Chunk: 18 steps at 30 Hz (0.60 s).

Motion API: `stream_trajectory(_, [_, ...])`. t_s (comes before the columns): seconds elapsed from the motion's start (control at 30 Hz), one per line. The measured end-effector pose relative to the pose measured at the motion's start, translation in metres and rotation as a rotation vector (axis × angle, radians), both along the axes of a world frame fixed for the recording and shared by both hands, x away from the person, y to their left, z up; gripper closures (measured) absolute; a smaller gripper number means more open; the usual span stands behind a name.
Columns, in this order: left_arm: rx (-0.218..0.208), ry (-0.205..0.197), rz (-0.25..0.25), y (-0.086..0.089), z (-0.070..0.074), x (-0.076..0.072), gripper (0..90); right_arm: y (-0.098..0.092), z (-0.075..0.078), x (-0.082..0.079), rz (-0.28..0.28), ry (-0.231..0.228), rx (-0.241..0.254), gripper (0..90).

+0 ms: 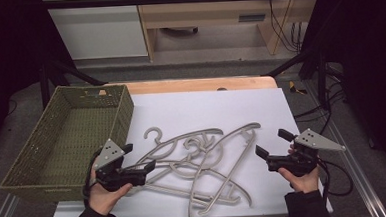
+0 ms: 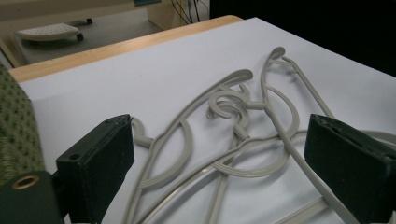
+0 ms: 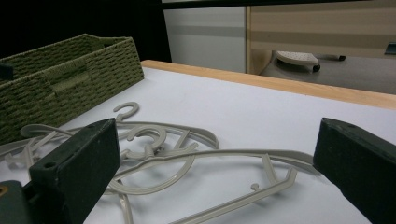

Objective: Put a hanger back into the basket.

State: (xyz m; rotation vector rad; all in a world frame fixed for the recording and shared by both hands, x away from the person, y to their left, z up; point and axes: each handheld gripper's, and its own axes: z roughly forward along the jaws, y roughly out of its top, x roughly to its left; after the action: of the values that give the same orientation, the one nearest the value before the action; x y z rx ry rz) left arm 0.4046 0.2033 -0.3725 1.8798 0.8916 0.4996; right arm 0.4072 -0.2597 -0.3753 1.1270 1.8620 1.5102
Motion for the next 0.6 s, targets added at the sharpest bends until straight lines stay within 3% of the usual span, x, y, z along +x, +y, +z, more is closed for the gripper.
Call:
stream_trajectory(0.43, [0.081, 0.077, -0.074, -0.052, -0.025, 0.0, 11.9, 0.004, -0.002, 0.002, 0.01, 0.005, -0.003, 0.9])
stream_trajectory(0.6, [0.132, 0.118, -0.1, -0.073, -0.036, 0.004, 14.3, 0.004, -0.002, 0.002, 0.012, 0.007, -0.001, 0.9])
